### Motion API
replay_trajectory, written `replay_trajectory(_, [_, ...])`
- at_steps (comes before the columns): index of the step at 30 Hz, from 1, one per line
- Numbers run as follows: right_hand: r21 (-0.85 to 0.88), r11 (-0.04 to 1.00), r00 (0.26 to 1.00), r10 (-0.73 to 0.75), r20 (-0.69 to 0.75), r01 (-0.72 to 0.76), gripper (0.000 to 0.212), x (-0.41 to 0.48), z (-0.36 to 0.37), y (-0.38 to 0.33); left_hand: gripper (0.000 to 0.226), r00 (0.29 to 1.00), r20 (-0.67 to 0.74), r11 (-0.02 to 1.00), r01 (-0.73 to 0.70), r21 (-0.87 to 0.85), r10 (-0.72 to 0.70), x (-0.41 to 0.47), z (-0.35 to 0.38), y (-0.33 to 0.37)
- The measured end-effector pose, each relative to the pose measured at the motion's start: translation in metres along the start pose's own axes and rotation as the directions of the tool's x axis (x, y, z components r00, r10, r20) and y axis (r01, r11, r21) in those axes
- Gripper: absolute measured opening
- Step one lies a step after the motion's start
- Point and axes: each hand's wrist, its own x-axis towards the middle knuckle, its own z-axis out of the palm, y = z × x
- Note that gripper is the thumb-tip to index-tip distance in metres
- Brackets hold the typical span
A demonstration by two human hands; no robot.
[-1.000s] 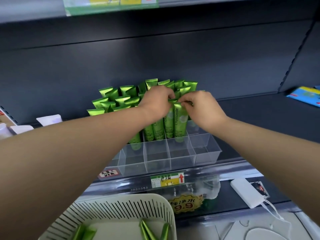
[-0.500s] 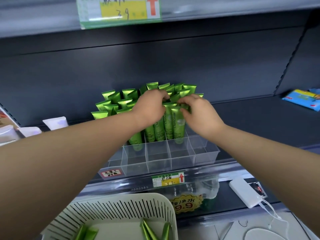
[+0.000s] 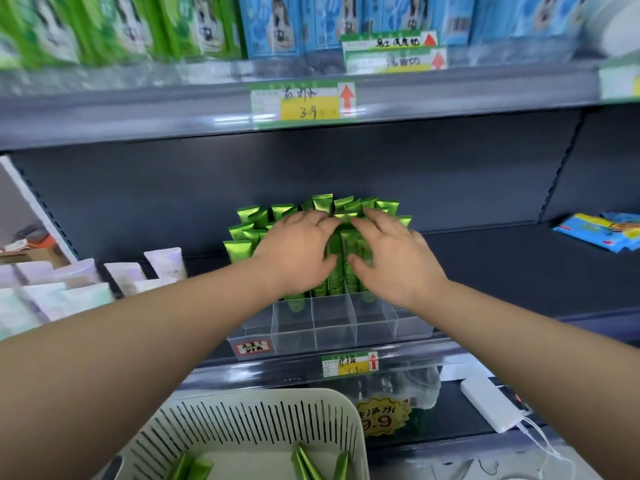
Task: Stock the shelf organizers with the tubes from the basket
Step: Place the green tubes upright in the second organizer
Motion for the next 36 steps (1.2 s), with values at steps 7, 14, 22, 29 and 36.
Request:
replay_trajectory(7, [-0.027,0.999,0.998,-0.033,0.052,0.035,0.065,-0.019,-0.014,-0.033,0.067,1.0,-0.022,0.996,0.021,0.088,-0.019,-0.042,-0.015,-0.005])
replay_trajectory(14, [-0.012,0.998,0.995,-0.063,0.077,0.064,0.068,-0.043,-0.02,-0.068,0.069,0.997,-0.034,0.992,0.074,0.102,-0.071,-0.091,-0.023,-0.009])
replay_trajectory(22, [0.016,0.995,0.989,-0.098,0.112,0.097,0.069,-0.078,-0.017,-0.109,0.069,0.992,-0.068,0.991,0.114,0.064,-0.11,-0.152,-0.03,-0.011])
replay_trajectory(29, [0.03,0.991,0.981,-0.134,0.141,0.131,0.07,-0.113,0.003,-0.14,0.07,0.985,-0.045,0.986,0.168,0.017,-0.167,-0.204,-0.024,-0.012])
replay_trajectory(36, [0.067,0.993,0.967,-0.107,0.231,0.094,0.073,-0.149,0.039,-0.155,0.071,0.98,0.024,0.979,0.2,-0.03,-0.199,-0.251,0.003,-0.015])
